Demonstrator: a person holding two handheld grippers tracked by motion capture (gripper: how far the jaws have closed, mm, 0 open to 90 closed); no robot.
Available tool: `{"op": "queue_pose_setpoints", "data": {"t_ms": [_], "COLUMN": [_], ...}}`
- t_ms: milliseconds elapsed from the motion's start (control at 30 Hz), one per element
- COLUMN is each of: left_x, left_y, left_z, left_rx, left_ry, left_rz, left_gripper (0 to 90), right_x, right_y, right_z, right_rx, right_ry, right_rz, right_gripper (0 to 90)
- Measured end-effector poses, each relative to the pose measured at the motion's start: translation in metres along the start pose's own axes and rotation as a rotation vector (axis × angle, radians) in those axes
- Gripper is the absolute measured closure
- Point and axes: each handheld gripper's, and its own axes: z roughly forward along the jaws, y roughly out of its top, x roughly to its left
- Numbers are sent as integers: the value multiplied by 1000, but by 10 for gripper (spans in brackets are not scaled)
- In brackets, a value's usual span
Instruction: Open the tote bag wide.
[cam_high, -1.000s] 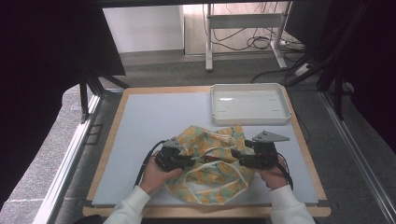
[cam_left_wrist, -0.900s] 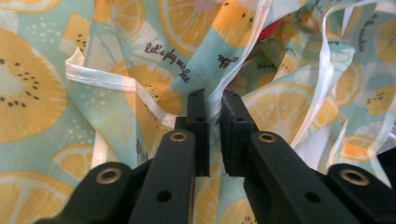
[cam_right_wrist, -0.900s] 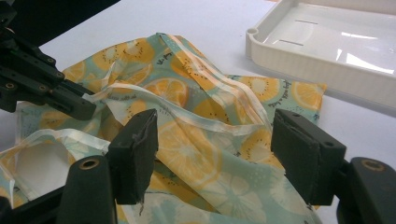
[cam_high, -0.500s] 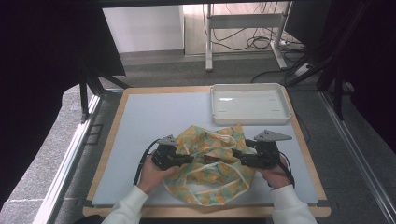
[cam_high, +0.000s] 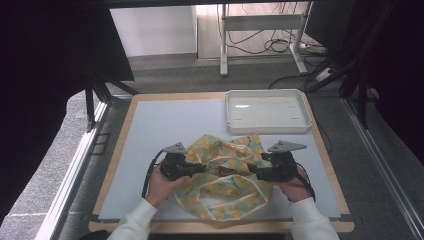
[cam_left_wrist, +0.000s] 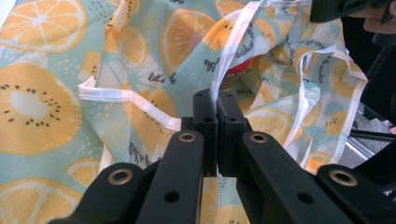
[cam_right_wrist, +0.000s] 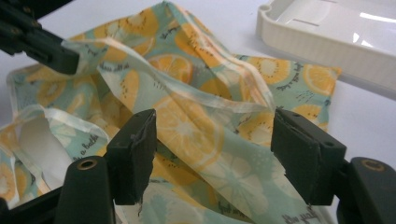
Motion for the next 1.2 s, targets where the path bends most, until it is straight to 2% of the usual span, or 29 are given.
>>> {"op": "queue_pose_setpoints", "data": {"t_ms": [167,367,600,700,767,867,933,1033,1200], "left_x": [0,-1,-1,-1,-1,-1,0,-1,-1], "left_y": [0,0,0,-1,-1,-1,-1,-1,-1], "left_z": [0,0,0,0,0,1,1,1,-1], "left_rx": [1,-6,-8,-3,-6,-5,0,-6,-12], "left_ry": [-1,-2,4,6,4,3,2,1,5], "left_rz": [8,3,-3,0,-4,0,4,0,-5], "left_gripper": [894,894,894,894,894,894,894,894,893], "right_x": [4,10,15,16,15,12,9,5,4], "right_y": [-1,-6,-9,-11,-11,-10,-9,-8,-7], "right_z": [8,23,31,34,35,33,31,26,23], "right_rx": [40,123,175,192,198,192,174,141,120], "right_ry": [2,-6,-44,-52,-61,-50,-40,-24,1], "right_rz": [-42,-83,-135,-143,-144,-109,-85,-60,-56], "right_gripper": [309,281,363,436,543,704,770,820,874]}}
